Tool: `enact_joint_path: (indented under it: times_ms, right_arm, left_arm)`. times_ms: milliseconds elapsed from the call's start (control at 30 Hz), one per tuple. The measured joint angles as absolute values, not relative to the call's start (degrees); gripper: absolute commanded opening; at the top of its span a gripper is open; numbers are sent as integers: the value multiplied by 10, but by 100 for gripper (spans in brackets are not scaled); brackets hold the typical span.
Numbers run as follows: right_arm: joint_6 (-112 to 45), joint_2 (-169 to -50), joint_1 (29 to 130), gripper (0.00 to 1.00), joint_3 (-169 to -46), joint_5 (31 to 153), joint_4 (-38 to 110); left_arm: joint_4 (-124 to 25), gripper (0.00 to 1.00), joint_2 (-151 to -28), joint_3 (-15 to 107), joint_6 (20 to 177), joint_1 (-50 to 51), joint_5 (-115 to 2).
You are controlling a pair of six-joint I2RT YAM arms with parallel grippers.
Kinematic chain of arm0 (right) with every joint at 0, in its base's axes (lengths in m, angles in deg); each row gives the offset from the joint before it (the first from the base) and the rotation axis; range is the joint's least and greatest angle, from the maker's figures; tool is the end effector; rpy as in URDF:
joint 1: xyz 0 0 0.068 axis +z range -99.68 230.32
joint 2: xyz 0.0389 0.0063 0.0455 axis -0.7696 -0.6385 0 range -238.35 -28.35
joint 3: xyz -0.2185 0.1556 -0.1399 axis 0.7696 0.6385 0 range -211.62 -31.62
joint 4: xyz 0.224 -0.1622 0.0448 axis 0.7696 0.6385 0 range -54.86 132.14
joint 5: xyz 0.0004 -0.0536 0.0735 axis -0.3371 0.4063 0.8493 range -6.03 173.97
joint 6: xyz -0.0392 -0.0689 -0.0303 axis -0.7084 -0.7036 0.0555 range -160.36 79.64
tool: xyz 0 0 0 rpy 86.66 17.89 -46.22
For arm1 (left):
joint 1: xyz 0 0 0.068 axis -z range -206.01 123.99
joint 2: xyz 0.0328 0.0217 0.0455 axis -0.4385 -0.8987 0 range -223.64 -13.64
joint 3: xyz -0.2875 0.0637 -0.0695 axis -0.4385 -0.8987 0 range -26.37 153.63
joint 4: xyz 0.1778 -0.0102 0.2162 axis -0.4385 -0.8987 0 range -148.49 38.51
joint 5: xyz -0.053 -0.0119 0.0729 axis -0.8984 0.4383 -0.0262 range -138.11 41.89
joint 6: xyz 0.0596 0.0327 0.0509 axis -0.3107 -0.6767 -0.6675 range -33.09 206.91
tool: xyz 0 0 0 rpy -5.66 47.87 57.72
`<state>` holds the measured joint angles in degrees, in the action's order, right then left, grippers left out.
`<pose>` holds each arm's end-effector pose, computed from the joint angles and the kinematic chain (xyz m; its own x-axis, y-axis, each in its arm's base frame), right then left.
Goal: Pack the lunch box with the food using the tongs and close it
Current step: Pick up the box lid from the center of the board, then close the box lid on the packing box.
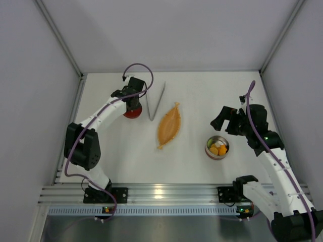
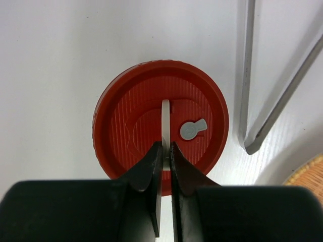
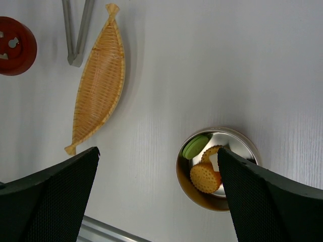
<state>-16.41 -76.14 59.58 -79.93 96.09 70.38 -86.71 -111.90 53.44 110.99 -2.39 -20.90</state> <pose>0.2019 0.0488 0.3104 -0.6468 0.2967 -0.7026 -0.0712 0.8937 0.4429 0.3944 -0.1353 0.2651 -0.7180 -0.0820 -0.6912 -0.2023 0.9747 0.0946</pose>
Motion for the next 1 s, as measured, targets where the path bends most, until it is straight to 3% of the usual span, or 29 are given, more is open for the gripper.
enact_joint_path:
  times_ms: [367,1000]
  right_arm:
    - [-168,-761,596,100,-803,938,708]
    - [-163,-750,596,99,-859,821,729]
  left_arm:
    - [-887,0,-1085,577,1106,18,-263]
    - [-869,0,-1117,665,1113,201,-419]
